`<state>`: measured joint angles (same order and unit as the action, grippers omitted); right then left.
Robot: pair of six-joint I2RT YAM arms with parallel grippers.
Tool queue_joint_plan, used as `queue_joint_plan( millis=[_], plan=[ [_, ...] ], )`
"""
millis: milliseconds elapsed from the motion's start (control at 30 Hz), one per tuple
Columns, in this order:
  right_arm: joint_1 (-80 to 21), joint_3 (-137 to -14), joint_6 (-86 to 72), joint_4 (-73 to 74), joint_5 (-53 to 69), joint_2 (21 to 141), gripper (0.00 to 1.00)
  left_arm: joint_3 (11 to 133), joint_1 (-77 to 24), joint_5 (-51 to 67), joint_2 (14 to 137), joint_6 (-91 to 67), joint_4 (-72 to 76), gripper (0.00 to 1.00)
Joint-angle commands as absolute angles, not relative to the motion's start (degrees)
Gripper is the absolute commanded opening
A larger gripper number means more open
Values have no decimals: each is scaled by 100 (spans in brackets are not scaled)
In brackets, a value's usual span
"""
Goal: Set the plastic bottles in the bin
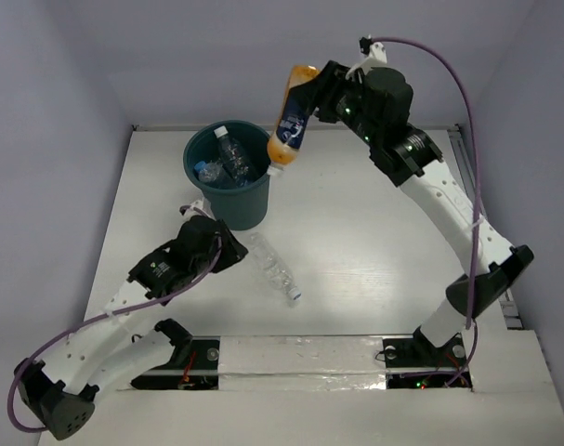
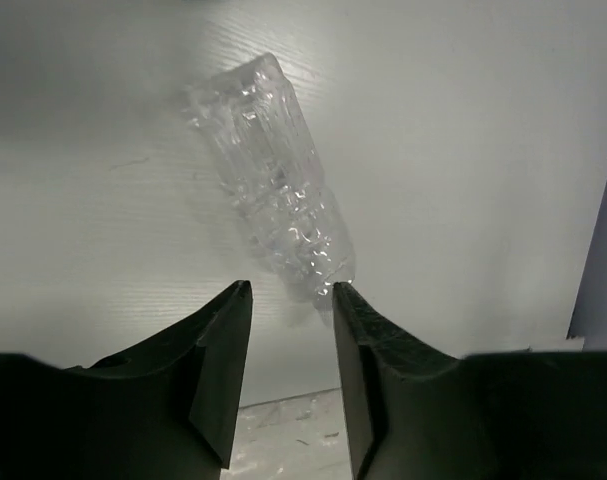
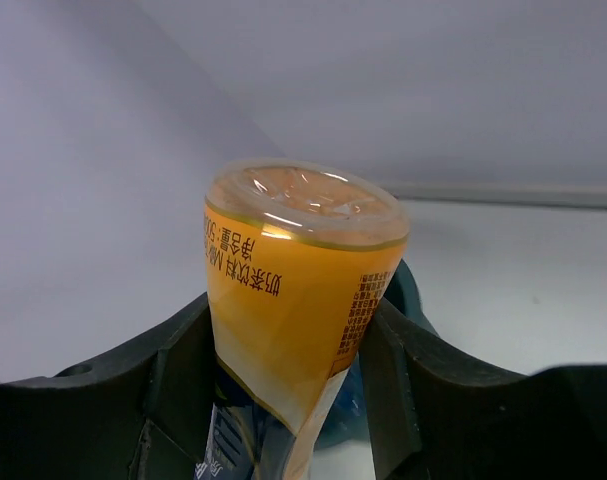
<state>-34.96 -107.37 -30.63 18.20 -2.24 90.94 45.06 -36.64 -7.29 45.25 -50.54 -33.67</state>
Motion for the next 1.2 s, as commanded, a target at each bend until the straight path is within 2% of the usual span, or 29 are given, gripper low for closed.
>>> queue_joint_plan(
  millis=[0,100,133,233,400,633,733,767,833,967,1033,1167],
  plan=[
    [-3507,-11615,-3779,1355,-228,9939,38,4281,-3885,-502,4701,-5484,-2752,34],
    [-3507,-12529,-3789,1161,-352,10659,39,4017,-3946,-256,4903,-5572,-2269,57],
    [-3559,-12768,-3684,1117,-360,10844,39,3938,-3946,-264,4948,-5607,-2111,73],
    [-3630,-13646,-3095,1177,-526,11538,41,3894,-3946,-237,5194,-5555,-1838,89],
    [-3691,-14177,-2453,1318,-852,12233,42,3867,-3946,-35,5817,-5554,-1425,95],
    [-3902,-13238,-1732,1178,-949,12016,47,3806,-3946,-114,6275,-5669,-941,99],
    [-4043,-12570,-1608,897,-967,11796,58,3814,-3946,-184,6521,-5643,-792,99],
    [-4043,-12455,-1600,818,-949,11673,66,3814,-3946,-193,6600,-5643,-756,99],
    [-4043,-12279,-1573,809,-906,11593,74,3823,-3946,-228,6828,-5651,-677,99],
    [-4096,-12261,-1529,1028,-739,11348,97,3788,-3946,-421,7136,-5730,-554,99],
    [-4096,-12234,-1555,1098,-721,11207,100,3832,-3946,-483,7250,-5739,-554,99],
    [-4096,-11868,-1634,1248,-659,10610,100,3911,-3946,-659,7558,-5730,-563,99]
  ],
)
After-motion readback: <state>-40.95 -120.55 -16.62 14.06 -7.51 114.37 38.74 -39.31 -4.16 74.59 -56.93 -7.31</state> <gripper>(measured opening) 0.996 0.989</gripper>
